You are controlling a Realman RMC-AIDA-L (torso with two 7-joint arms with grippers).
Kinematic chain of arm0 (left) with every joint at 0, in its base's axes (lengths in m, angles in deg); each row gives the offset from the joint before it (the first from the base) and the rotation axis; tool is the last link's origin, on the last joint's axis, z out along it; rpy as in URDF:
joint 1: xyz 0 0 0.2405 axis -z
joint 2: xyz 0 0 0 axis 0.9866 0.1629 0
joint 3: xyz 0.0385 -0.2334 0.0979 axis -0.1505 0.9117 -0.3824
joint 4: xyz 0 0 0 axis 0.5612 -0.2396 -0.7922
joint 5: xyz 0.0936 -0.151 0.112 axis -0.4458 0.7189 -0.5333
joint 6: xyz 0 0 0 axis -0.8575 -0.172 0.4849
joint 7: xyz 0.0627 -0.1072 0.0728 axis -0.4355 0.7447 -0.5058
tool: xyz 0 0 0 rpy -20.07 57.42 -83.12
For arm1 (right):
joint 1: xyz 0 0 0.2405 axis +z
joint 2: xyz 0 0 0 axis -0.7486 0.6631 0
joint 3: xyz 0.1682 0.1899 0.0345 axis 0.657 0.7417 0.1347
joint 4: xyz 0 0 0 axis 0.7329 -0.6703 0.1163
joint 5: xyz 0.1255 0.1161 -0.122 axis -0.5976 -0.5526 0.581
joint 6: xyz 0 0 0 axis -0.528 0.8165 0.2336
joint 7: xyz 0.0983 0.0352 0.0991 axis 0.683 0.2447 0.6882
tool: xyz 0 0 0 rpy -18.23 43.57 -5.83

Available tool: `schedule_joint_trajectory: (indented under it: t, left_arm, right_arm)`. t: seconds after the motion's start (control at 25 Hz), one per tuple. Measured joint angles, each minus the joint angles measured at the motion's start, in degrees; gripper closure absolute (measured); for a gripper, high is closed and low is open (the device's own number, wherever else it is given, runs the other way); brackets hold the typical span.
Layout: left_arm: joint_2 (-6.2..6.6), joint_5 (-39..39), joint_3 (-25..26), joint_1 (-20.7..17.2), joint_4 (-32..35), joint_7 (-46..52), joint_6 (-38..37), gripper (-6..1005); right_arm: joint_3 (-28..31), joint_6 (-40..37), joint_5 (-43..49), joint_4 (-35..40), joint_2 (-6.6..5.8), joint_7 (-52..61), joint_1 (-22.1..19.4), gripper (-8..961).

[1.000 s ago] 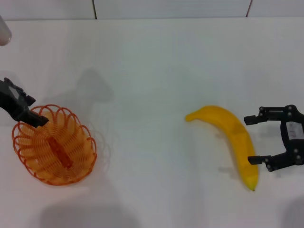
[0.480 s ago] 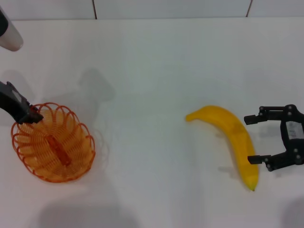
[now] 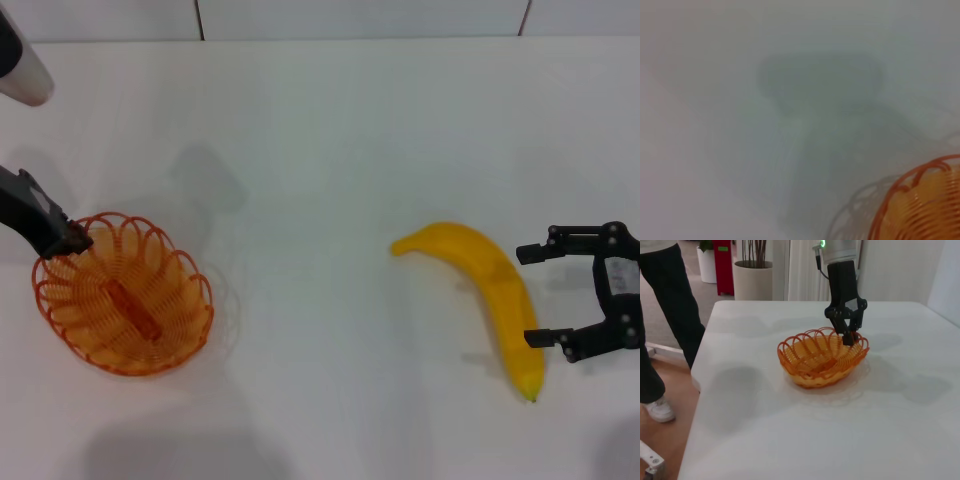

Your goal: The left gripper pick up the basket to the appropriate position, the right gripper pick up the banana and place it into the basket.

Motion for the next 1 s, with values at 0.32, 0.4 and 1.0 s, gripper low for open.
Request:
schedule_joint_trajectory:
  t: [0.32, 0.4, 1.0]
  left_arm:
    - [-0.04, 0.04, 0.0, 0.06, 0.16, -0.42, -2.59, 881]
    - [-0.04, 0.14, 0.03, 0.06, 0.23, -0.41, -3.11, 882]
    - [-0.53, 3.19, 1.5, -2.4, 1.53, 13.37, -8.24, 902]
  right_arm:
    - [0.09, -0.04, 0.02, 0.0, -0.01, 0.0, -0.25, 58]
    - [0.09, -0.02, 0.02, 0.0, -0.02, 0.0, -0.25, 58]
    - [0.53, 0.36, -0.06, -0.93, -0.14, -0.17, -0.64, 58]
